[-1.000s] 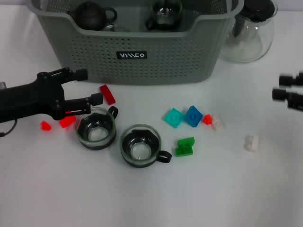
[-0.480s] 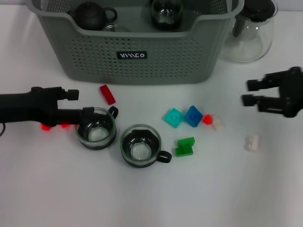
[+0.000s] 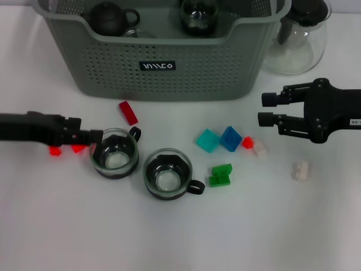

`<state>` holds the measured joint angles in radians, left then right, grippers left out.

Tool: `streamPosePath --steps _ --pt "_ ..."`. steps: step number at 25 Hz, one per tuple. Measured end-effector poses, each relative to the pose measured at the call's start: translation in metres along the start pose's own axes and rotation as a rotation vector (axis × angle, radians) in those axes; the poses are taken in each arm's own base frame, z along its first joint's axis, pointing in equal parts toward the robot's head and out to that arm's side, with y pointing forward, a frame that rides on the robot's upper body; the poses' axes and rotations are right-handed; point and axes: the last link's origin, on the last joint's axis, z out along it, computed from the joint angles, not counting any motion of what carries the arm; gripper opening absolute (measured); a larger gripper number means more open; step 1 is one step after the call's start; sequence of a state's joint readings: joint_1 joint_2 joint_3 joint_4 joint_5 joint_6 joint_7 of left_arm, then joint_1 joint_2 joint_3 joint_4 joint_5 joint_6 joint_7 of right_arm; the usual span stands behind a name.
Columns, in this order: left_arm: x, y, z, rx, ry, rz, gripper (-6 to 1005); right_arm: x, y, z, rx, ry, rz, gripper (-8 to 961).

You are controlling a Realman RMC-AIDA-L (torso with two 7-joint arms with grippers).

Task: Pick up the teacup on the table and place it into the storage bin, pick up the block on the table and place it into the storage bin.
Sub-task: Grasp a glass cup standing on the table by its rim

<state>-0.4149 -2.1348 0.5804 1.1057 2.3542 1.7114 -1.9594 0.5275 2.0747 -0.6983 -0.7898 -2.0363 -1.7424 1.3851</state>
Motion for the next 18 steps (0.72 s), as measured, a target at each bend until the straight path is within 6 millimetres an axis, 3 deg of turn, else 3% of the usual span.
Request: streamPosePath --steps 5,10,18 --pt "0.035 0.020 0.010 0.131 -0.164 0.001 838 -0.001 -0.001 0.003 -0.002 -0.014 0.004 424" --pt "0.065 0.037 0.033 0.293 -0.356 0.078 838 0.000 0.000 0.006 -0.007 -0.020 0.001 424" --pt "0.070 0.048 0.067 0.391 -0.553 0.141 807 0.012 0.008 0.012 -0.036 -0.025 0.012 425"
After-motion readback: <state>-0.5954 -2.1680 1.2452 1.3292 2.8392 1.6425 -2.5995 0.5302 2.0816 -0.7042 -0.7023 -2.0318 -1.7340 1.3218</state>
